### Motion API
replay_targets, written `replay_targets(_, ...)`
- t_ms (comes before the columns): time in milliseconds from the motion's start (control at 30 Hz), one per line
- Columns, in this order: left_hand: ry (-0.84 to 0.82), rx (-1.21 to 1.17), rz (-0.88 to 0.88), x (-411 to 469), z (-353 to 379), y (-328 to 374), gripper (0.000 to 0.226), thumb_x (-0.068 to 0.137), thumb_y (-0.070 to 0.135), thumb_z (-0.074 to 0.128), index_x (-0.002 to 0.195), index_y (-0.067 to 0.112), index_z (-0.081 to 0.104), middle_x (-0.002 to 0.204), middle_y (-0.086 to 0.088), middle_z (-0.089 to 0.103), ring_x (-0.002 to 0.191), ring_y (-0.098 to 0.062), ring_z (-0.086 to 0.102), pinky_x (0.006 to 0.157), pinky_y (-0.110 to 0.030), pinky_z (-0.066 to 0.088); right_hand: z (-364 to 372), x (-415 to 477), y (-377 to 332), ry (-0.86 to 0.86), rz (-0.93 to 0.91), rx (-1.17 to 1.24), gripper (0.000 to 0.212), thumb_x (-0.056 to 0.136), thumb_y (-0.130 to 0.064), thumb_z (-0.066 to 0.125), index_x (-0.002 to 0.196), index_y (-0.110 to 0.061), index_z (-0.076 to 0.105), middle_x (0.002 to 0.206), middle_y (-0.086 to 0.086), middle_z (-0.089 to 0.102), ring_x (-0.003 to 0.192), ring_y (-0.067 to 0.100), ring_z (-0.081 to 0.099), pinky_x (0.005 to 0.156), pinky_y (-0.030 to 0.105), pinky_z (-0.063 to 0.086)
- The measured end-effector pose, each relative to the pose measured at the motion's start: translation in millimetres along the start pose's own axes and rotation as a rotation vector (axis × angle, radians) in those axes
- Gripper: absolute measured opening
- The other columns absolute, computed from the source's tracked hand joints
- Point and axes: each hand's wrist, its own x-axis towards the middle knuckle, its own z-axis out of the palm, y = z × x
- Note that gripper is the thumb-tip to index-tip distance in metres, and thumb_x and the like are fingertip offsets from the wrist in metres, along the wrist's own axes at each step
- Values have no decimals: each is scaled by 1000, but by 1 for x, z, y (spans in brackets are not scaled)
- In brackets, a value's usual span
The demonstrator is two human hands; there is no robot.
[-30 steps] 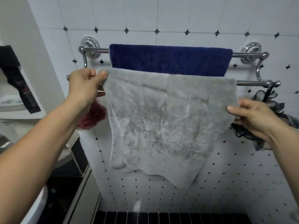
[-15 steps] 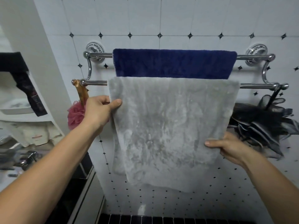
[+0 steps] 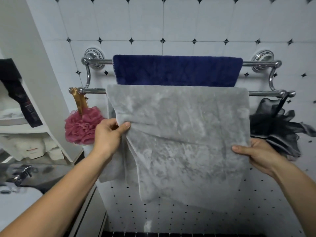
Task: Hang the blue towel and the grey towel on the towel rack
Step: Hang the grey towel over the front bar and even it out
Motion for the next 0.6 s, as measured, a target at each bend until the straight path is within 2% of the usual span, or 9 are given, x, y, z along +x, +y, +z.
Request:
replay_targets(100, 72, -40, 54, 15, -8, 29, 18, 88, 13, 71, 74, 23, 73, 66, 10, 71, 65, -10, 62, 61, -26, 51, 8, -4, 2, 9, 11, -32, 41, 48, -13, 88, 88, -9, 81, 101, 16, 77, 87, 31, 75, 63, 31, 60)
replay_targets(200, 115, -112, 4, 30, -9, 53, 13, 91, 18, 68, 82, 10, 71, 77, -9, 68, 71, -21, 59, 66, -37, 50, 17, -10, 7, 29, 33, -19, 46, 44, -13, 89, 89, -6, 80, 100, 17, 77, 85, 32, 75, 63, 35, 61)
replay_targets(267, 146, -147, 49, 34, -10, 64, 14, 92, 17, 67, 82, 7, 68, 82, -14, 63, 74, -21, 56, 72, -36, 47, 25, -18, 9, 65, 56, -82, 53, 45, -13, 90, 96, -5, 77, 99, 16, 77, 84, 33, 75, 70, 40, 60)
replay_targets(300, 155, -152, 95, 33, -11, 69, 13, 92, 16, 67, 80, 10, 67, 81, -12, 62, 74, -19, 56, 72, -34, 46, 31, -24, 6, 65, 66, -162, 55, 47, -16, 90, 99, -6, 75, 95, 13, 78, 81, 28, 76, 70, 38, 58)
replay_targets(367, 145, -168, 183, 32, -17, 76, 13, 89, 19, 69, 76, 21, 68, 77, 0, 63, 75, -15, 56, 71, -32, 47, 41, -37, -12, 5, 110, -430, 54, 54, -31, 88, 101, -9, 74, 79, 1, 79, 64, 10, 72, 60, 25, 52)
replay_targets(433, 102, -211, 196, 31, -24, 83, 11, 85, 26, 70, 74, 28, 70, 72, 10, 65, 72, -11, 58, 65, -24, 50, 46, -45, -40, 24, 129, -768, 50, 65, -50, 83, 85, -5, 74, 61, -3, 73, 48, 7, 63, 50, 20, 45)
replay_targets(467, 95, -225, 167, 34, -27, 84, 11, 83, 26, 71, 72, 27, 69, 69, 11, 65, 68, -9, 58, 61, -21, 50, 49, -48, -56, 95, 58, -949, 47, 69, -55, 79, 73, -9, 73, 54, -4, 71, 43, 7, 61, 49, 22, 45)
replay_targets(533, 107, -216, 64, 42, -30, 82, 18, 83, 23, 70, 66, 23, 66, 65, 5, 63, 62, -12, 56, 58, -24, 45, 60, -53, -92, 363, -245, -1158, 40, 76, -56, 71, 60, -20, 68, 49, -10, 66, 45, 11, 62, 50, 27, 45)
replay_targets(600, 104, -173, -29, 49, -30, 76, 21, 84, 19, 69, 63, 19, 64, 68, -6, 61, 64, -17, 54, 63, -31, 43, 80, -53, -127, 532, -609, -1153, 22, 84, -48, 66, 74, -30, 71, 64, -10, 68, 66, 21, 65, 59, 33, 47)
